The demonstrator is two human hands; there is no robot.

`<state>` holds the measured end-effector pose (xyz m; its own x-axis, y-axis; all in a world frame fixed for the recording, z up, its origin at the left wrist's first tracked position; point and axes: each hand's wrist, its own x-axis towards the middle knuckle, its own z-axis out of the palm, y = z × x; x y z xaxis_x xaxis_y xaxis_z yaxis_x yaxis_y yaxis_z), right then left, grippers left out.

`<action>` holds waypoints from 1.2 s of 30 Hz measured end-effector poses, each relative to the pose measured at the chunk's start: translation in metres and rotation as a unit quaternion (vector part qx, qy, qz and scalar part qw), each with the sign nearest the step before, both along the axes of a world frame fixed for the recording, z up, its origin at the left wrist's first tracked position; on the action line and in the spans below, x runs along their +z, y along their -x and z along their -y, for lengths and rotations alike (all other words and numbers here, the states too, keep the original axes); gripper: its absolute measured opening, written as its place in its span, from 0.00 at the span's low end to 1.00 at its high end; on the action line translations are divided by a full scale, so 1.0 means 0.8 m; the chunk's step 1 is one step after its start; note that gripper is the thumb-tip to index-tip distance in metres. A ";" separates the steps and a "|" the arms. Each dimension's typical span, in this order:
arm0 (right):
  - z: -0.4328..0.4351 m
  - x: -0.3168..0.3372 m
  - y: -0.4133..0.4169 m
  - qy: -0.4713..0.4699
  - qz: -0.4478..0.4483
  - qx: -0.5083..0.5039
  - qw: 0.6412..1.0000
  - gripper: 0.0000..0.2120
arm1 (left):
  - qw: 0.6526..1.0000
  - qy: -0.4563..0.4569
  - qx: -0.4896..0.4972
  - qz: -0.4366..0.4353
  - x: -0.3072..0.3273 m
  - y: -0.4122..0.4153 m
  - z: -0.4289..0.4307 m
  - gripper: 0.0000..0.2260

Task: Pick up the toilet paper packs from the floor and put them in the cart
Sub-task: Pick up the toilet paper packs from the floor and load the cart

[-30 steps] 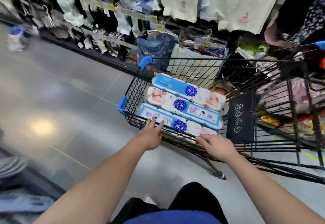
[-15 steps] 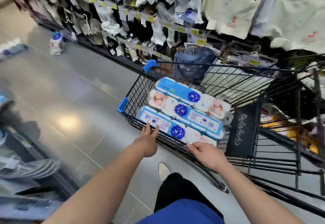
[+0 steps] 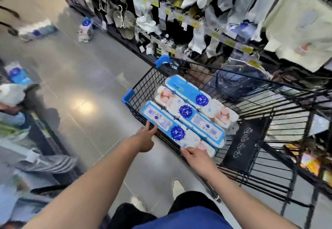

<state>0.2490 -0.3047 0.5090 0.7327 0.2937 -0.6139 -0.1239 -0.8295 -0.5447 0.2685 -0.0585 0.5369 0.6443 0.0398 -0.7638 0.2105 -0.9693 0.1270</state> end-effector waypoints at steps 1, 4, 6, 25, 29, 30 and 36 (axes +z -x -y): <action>-0.014 0.000 -0.010 0.003 0.004 0.001 1.000 0.21 | 1.000 0.003 0.002 0.000 0.000 -0.009 -0.014 0.36; -0.053 -0.001 -0.033 0.013 0.017 0.004 1.000 0.22 | 1.000 0.009 -0.005 0.004 0.000 -0.034 -0.059 0.35; -0.079 -0.001 -0.048 0.016 0.019 -0.003 1.000 0.21 | 1.000 0.006 -0.010 0.009 0.000 -0.049 -0.089 0.36; -0.337 0.004 -0.188 0.044 0.073 -0.008 0.996 0.18 | 0.995 0.000 -0.096 0.018 0.026 -0.206 -0.357 0.33; -0.379 -0.002 -0.226 0.027 0.072 -0.005 0.997 0.18 | 0.994 -0.018 -0.108 0.008 0.028 -0.252 -0.401 0.32; -0.391 -0.004 -0.236 0.023 0.070 -0.002 0.997 0.18 | 0.994 -0.020 -0.108 0.007 0.030 -0.264 -0.411 0.32; -0.457 -0.011 -0.297 0.003 0.079 -0.015 0.997 0.24 | 0.995 -0.029 -0.091 0.015 0.046 -0.334 -0.468 0.31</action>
<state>0.4866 0.0608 0.4998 0.8288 0.2666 -0.4920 -0.0619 -0.8302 -0.5540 0.5358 0.3156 0.5737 0.6671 -0.0372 -0.7440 0.0269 -0.9969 0.0740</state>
